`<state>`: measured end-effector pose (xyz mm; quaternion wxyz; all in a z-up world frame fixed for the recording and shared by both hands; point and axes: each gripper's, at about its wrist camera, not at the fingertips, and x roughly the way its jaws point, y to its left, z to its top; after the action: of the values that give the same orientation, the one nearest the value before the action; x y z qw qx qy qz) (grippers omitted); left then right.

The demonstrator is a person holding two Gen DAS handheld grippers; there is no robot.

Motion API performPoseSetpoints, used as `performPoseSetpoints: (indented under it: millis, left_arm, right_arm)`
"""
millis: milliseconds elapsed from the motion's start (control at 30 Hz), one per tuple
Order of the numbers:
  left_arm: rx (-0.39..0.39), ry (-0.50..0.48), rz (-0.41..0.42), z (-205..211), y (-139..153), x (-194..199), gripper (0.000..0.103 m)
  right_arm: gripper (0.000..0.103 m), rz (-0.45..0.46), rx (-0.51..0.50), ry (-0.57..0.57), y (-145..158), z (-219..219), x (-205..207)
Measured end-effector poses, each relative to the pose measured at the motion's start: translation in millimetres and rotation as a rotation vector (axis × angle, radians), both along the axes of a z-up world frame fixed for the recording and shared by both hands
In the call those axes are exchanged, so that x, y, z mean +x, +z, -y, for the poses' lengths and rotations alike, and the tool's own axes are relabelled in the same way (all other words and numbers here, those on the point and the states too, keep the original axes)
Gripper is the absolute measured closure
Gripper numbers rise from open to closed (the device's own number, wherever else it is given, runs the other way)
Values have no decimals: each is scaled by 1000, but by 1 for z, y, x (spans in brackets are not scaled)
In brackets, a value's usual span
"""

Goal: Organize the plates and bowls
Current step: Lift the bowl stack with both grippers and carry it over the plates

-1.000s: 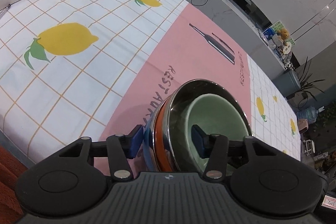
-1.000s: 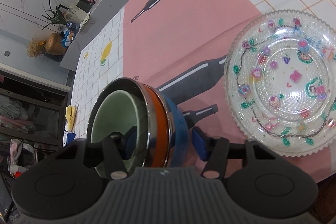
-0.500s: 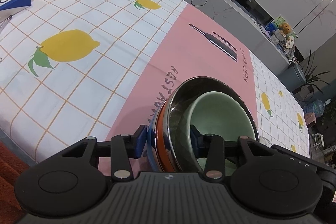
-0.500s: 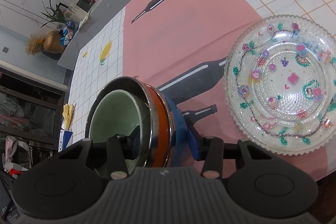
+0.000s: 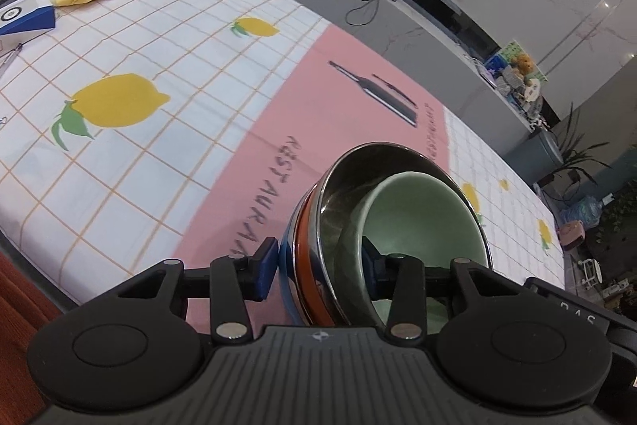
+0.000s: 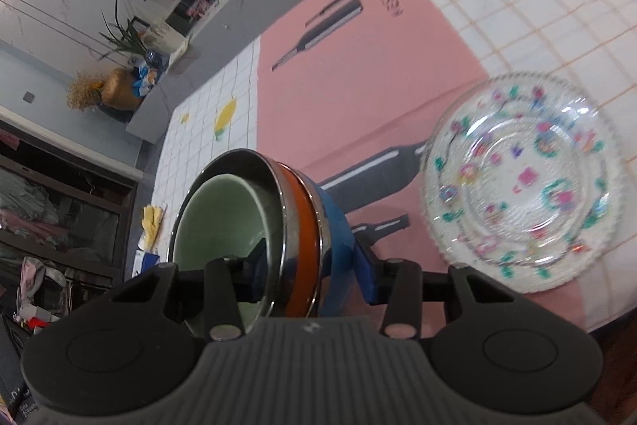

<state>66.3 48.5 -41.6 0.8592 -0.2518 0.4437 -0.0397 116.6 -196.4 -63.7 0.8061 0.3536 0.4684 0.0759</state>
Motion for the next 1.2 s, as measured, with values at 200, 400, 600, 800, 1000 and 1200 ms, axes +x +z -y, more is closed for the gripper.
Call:
performPoseSetpoints:
  millis: [200, 400, 600, 800, 1000, 1200]
  left_arm:
    - [7, -35, 15, 30, 12, -4, 58]
    - [-12, -72, 24, 63, 9, 2, 59]
    - [6, -119, 14, 96, 9, 9, 59]
    - [-9, -172, -20, 126, -3, 18, 59]
    - [21, -206, -37, 147, -11, 21, 59]
    - [53, -197, -36, 146, -12, 21, 59]
  right_arm:
    - [64, 47, 12, -36, 21, 33, -19]
    - [66, 93, -20, -86, 35, 65, -31]
    - [67, 113, -34, -144, 37, 95, -36]
    - [67, 106, -62, -169, 33, 127, -38]
    - [66, 78, -69, -205, 20, 149, -41]
    - [66, 58, -35, -197, 7, 152, -37]
